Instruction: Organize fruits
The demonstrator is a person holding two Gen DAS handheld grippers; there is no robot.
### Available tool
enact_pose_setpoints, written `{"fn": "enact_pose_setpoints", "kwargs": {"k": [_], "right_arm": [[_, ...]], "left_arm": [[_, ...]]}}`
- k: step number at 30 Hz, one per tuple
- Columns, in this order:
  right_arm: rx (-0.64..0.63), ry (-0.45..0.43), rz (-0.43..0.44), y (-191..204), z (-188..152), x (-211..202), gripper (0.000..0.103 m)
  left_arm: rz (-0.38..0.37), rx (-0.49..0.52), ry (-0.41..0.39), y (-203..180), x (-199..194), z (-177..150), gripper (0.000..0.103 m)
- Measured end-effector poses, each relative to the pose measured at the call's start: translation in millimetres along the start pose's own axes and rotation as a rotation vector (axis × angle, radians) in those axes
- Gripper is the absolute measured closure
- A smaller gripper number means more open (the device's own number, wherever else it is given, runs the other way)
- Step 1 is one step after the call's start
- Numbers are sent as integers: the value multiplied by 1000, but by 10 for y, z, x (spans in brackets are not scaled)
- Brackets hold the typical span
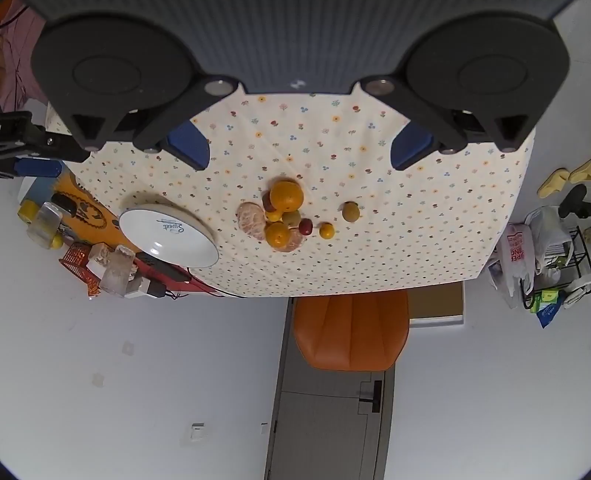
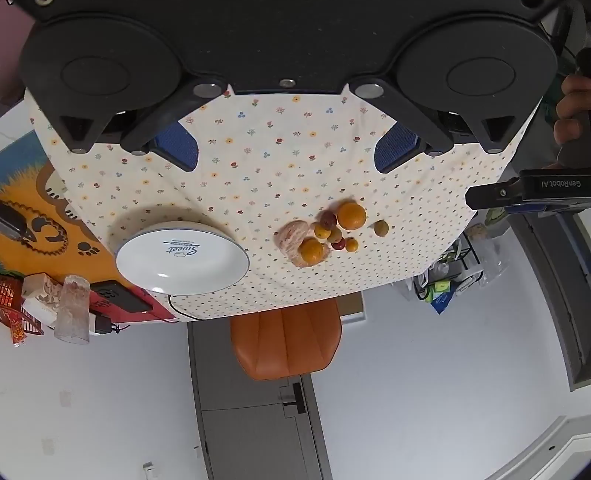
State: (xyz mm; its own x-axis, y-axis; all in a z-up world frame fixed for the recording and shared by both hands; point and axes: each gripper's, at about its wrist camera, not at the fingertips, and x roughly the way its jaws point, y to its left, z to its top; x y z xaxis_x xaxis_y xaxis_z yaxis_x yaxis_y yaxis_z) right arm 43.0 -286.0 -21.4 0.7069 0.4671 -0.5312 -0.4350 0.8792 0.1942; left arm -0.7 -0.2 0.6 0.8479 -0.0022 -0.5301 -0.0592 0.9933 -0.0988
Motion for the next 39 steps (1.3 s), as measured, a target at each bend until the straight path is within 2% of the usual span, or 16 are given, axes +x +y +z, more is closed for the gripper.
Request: {"fn": "enact_pose_setpoints", "kwargs": {"k": [2, 21, 39], "right_arm": [[-30, 0, -15, 20, 0, 0, 0], [7, -20, -25, 2, 9, 8, 0], [-9, -34, -52, -5, 12, -24, 0]], "left_arm": [[-4, -3, -2, -9, -13, 0, 0], [-26, -3, 8, -71, 27, 15, 0], [-22, 2, 4, -84, -2, 12, 0]]}}
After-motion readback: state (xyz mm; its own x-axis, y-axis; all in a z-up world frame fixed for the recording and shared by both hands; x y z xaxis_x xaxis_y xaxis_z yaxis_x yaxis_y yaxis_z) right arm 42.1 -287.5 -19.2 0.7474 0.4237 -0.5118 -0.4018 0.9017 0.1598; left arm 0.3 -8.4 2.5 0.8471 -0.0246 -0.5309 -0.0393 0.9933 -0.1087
